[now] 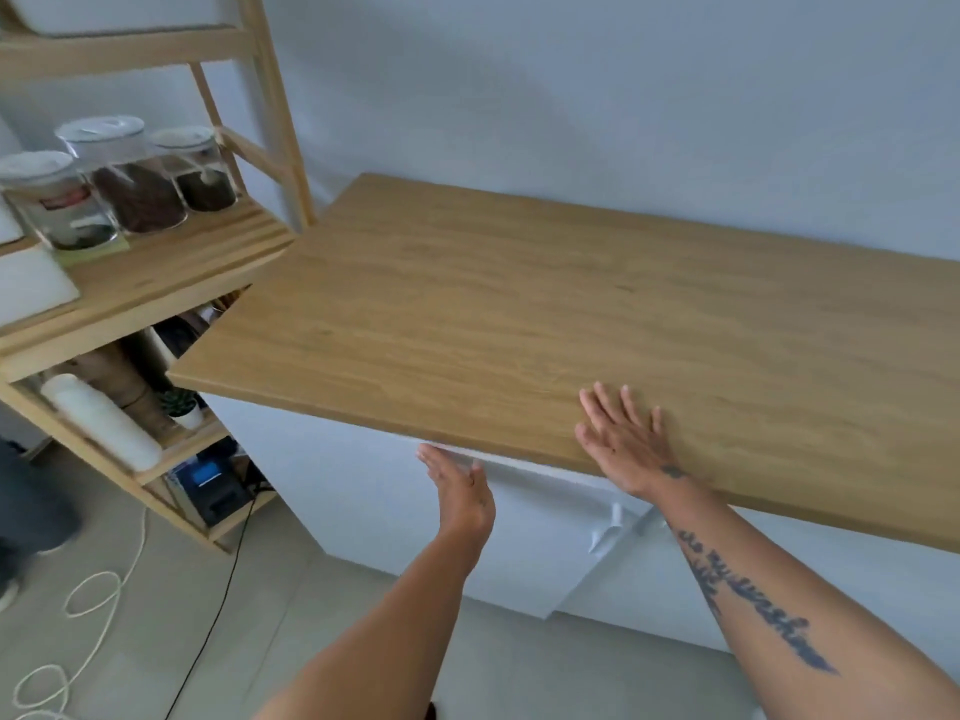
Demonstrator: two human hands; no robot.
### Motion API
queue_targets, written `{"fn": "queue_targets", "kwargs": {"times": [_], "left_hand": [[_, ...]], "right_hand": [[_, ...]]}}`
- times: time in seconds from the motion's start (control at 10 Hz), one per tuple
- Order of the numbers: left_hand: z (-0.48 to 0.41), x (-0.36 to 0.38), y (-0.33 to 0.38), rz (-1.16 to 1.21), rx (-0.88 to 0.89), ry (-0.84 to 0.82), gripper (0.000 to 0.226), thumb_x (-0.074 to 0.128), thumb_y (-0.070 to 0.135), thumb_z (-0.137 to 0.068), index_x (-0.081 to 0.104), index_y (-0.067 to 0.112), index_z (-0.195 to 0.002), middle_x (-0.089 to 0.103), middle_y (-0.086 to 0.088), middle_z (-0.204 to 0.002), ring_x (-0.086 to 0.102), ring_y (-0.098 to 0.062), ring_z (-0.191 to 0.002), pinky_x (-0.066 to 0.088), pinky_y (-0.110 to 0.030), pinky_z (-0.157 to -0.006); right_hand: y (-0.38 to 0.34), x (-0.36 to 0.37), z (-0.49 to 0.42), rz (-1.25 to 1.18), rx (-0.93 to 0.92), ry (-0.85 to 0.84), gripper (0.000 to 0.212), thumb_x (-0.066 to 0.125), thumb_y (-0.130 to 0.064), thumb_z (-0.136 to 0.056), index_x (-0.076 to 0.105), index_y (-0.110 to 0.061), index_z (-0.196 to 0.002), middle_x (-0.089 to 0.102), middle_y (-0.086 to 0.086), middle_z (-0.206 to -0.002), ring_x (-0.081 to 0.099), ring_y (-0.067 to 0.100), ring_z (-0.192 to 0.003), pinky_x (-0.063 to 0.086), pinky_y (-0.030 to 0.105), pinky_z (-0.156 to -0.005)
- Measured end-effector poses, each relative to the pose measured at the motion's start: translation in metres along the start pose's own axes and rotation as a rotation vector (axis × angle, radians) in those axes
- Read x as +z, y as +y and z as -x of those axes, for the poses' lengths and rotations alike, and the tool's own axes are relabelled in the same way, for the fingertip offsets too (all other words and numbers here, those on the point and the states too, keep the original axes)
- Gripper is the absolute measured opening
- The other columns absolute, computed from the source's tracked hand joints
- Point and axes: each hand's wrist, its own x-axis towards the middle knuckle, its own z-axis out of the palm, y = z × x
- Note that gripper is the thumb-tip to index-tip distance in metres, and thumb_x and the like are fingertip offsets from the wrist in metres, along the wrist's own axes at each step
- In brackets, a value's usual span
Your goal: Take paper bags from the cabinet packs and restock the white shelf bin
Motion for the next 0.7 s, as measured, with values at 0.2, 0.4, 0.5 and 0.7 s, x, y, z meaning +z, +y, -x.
{"fn": "queue_targets", "kwargs": {"times": [0.2,0.4,0.5,0.7], "left_hand": [[-0.012,-0.005,0.000,-0.064,0.020,-0.095,0.070,0.027,0.019,-0.100,-0.031,0.012,-0.140,-0.031,0.000,-0.152,-0.019,-0.015,-0.142,-0.006,-0.034,-0.117],[-0.010,-0.025,-0.021,-0.264,0.127,-0.081,0.065,0.031,0.023,-0.100,-0.012,0.012,-0.147,-0.010,-0.001,-0.158,0.001,-0.015,-0.146,0.008,-0.022,-0.112],[-0.007,-0.046,-0.020,-0.350,0.264,0.141,0.039,0.036,0.025,-0.098,0.044,0.016,-0.136,0.050,-0.001,-0.137,0.045,-0.019,-0.128,0.035,-0.024,-0.098],[-0.048,-0.076,0.036,-0.658,0.627,0.177,0.026,0.046,0.024,-0.095,0.060,0.017,-0.116,0.062,-0.002,-0.118,0.053,-0.024,-0.110,0.041,-0.033,-0.088]], "right_hand": [[-0.001,0.001,0.002,0.013,0.004,0.034,0.063,0.004,-0.061,-0.090,-0.007,-0.035,-0.146,-0.015,-0.012,-0.157,-0.020,0.018,-0.143,-0.012,0.049,-0.112],[-0.002,0.002,0.004,0.013,0.013,0.042,0.070,-0.003,-0.066,-0.084,-0.010,-0.035,-0.145,-0.017,-0.012,-0.156,-0.022,0.019,-0.142,-0.014,0.048,-0.112],[-0.008,0.000,0.007,-0.032,0.044,0.012,0.066,0.006,-0.064,-0.089,-0.009,-0.034,-0.146,-0.018,-0.012,-0.156,-0.023,0.018,-0.142,-0.015,0.048,-0.112],[-0.039,-0.058,0.034,-0.687,0.019,0.211,0.027,0.056,-0.032,-0.089,0.061,-0.032,-0.116,0.061,-0.002,-0.128,0.056,0.006,-0.117,0.045,0.011,-0.085]]}}
